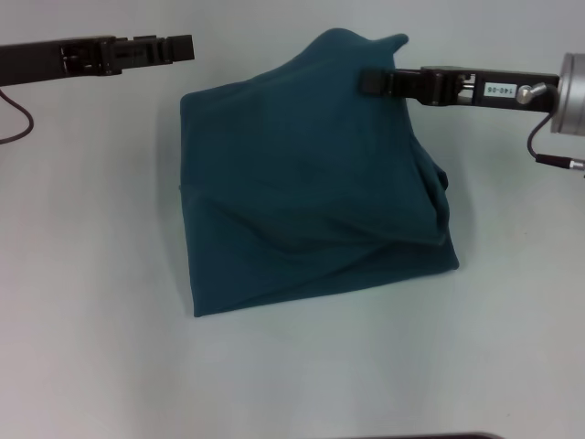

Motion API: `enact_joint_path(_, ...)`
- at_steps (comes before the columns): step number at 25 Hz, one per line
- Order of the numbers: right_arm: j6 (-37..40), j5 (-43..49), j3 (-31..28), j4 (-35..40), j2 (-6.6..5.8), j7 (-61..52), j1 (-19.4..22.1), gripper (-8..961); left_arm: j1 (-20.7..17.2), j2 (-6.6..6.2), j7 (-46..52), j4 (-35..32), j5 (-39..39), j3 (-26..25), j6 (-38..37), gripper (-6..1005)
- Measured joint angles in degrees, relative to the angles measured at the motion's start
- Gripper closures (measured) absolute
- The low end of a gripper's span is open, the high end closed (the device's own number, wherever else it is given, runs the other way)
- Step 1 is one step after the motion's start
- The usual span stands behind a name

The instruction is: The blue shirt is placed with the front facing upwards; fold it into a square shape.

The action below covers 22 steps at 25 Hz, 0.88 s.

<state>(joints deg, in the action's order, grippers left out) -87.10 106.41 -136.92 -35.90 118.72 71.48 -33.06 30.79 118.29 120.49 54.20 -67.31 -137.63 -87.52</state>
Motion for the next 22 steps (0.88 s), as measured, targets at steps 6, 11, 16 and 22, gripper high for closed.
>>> enact_joint_path(6,0.1,0.0,-1.0,0.1,0.00,-0.8,1.6,833,0.5,-0.17,0.0,-1.2,0.3,0.0,0.4,165)
enact_joint_path(11,0.9,0.1,-2.0,0.2,0.00,-1.5,2.9,827,0.6,-0.23,0.0,-1.3,0.5,0.0,0.6,166)
enact_joint_path(16,3.4,0.3,-2.4,1.3,-0.07,-2.2,4.0,822,0.6,-0.26,0.0,-1.4,0.5,0.1,0.8,166)
enact_joint_path(22,6.4,0.4,-2.8,3.9,-0.50,-2.3,4.6,816,0.7,-0.26,0.0,-1.7,0.5,0.1,1.1,167)
